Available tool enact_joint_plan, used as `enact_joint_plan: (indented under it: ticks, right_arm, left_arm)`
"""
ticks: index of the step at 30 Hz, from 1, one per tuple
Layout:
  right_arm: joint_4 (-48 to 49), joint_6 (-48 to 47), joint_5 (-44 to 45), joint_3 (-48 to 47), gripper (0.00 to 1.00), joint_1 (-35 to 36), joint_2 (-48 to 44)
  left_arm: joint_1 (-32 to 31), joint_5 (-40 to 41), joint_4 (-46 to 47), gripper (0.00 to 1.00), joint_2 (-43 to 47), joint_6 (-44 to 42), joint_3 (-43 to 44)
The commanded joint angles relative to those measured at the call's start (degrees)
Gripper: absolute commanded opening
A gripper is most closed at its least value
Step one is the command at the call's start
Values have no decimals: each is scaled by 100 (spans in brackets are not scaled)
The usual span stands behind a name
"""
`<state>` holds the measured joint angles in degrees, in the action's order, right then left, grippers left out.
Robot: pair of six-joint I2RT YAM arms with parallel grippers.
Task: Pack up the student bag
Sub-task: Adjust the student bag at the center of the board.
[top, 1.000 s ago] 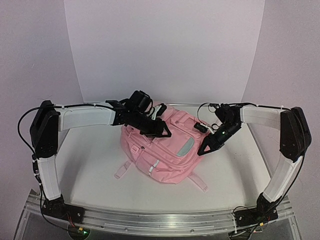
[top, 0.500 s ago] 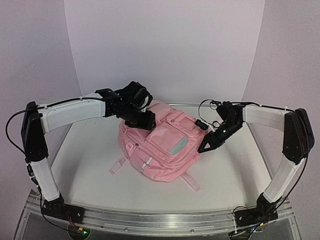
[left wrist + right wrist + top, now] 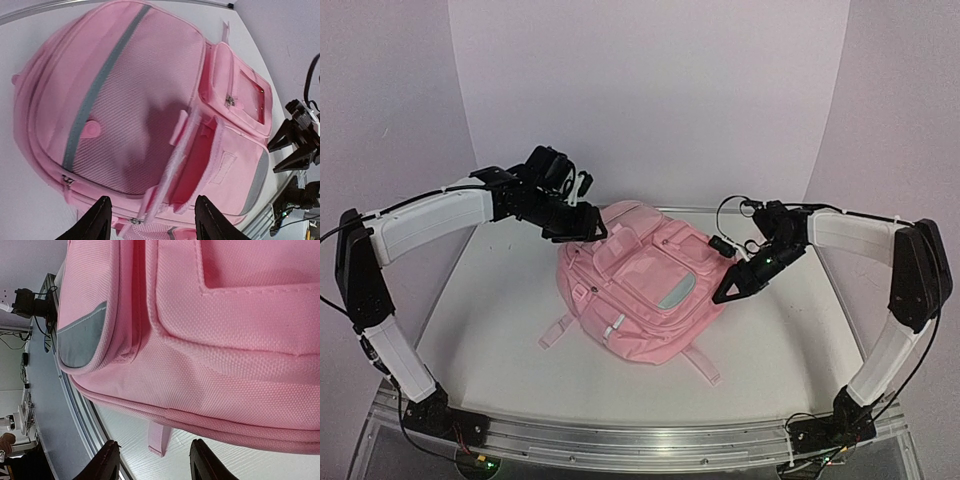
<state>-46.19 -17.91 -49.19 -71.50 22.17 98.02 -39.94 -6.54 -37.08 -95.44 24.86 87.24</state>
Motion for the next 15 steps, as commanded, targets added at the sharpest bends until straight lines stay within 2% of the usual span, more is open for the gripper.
enact_joint_plan:
  ticks: [1, 4, 8, 15]
  right_arm:
    - [86, 83, -134, 44, 49, 50, -217]
    - [202, 266, -182, -63, 49, 95, -331]
    - [461, 686, -94, -508, 47, 271, -384]
    - [1114, 1547, 255, -1386, 37, 777, -36]
  left_arm:
    - [-5, -996, 604, 54, -151, -139, -39]
    - [-4, -1259, 824, 46, -200, -99, -125]
    - [-5, -1363, 885, 29, -271, -62, -146]
    - [-12, -1226, 903, 24, -217, -34, -247]
